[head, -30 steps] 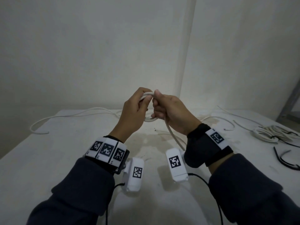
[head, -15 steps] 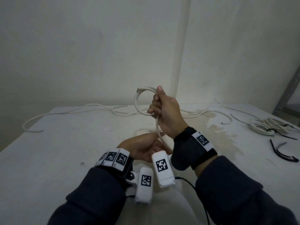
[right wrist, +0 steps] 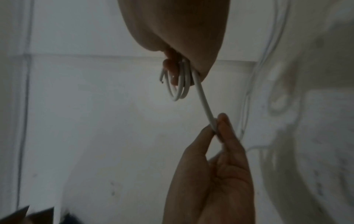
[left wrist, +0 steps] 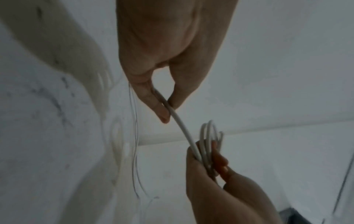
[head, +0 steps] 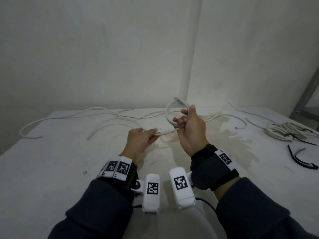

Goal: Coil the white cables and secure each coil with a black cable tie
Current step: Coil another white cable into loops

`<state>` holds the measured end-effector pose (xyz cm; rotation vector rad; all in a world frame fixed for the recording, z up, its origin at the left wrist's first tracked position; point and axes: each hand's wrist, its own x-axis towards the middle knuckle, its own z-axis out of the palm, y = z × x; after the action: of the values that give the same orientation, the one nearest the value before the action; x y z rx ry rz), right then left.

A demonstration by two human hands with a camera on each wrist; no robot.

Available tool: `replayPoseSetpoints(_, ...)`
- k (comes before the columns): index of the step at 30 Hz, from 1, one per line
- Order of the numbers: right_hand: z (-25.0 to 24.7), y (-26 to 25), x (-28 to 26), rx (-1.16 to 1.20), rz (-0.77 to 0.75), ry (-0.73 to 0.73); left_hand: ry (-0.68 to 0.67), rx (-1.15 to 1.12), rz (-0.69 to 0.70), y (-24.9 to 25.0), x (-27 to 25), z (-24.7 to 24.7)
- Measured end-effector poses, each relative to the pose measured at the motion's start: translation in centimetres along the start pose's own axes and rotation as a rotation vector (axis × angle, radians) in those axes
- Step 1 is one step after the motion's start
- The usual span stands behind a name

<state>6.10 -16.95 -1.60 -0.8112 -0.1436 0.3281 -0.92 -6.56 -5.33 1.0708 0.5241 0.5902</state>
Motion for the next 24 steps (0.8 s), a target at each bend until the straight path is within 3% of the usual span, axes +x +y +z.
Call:
replayPoseSetpoints(3,-1.7,1.6,0.4,0.047,0.115,0.118,0.106,0.053,0.221,-0.6,0.3,-0.4)
replayPoseSetpoints(5,-2.4,2.3,0.5,0.068,0.180,0.145,0.121,0.083,0.275,-0.8,0.5,-0.7)
replayPoseSetpoints(11,-2.4,2.9,1.0,-0.046,0.244,0.025,0.043,0.086,0.259,0.0,1.5,-2.2)
replayPoseSetpoints(17,-1.6,4.0,2.1,-0.295,0.156,-0.113,0.053,0.145,0.340,0.2,1.9,-2.6)
replayPoseSetpoints(24,-2.1,5.0,2.8,-0.238,0.258,-0.164,0.046,0.070,0.381,0.5,1.5,-2.9)
